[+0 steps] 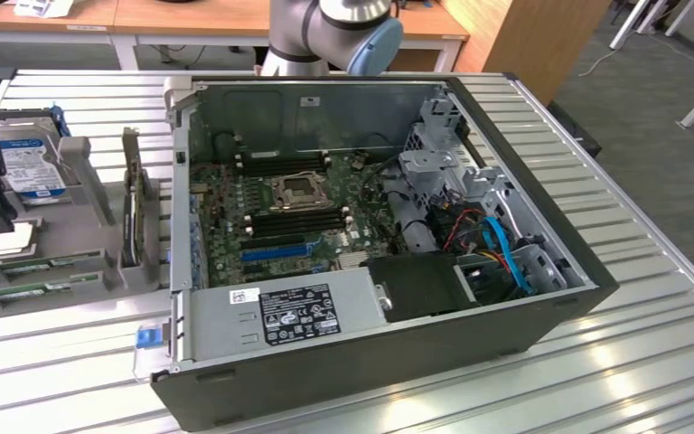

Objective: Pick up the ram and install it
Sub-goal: 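Pick up the ram and move it above insertion slot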

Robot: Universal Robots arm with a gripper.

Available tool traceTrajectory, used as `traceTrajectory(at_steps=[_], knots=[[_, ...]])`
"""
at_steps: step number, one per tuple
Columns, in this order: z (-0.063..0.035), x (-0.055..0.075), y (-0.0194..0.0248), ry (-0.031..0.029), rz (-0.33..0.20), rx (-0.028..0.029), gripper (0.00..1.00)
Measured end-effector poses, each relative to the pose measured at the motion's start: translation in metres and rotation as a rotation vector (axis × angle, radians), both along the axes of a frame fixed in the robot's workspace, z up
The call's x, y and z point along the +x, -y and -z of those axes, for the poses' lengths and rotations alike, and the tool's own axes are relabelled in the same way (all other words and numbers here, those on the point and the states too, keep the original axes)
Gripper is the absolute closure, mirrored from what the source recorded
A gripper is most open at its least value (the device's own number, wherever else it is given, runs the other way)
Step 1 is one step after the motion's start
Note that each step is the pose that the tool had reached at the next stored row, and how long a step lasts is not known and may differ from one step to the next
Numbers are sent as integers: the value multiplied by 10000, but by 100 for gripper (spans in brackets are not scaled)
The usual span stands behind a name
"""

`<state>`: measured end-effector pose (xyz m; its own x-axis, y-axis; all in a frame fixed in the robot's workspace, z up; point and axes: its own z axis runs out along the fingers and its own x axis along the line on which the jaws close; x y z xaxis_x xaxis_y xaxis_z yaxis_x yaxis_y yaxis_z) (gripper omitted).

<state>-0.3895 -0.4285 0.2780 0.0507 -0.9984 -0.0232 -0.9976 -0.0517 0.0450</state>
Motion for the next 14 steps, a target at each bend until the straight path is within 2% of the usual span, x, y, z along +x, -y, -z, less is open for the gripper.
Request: traceTrajectory(at_steps=[14], knots=[[0,162,30,-1,0,0,76]])
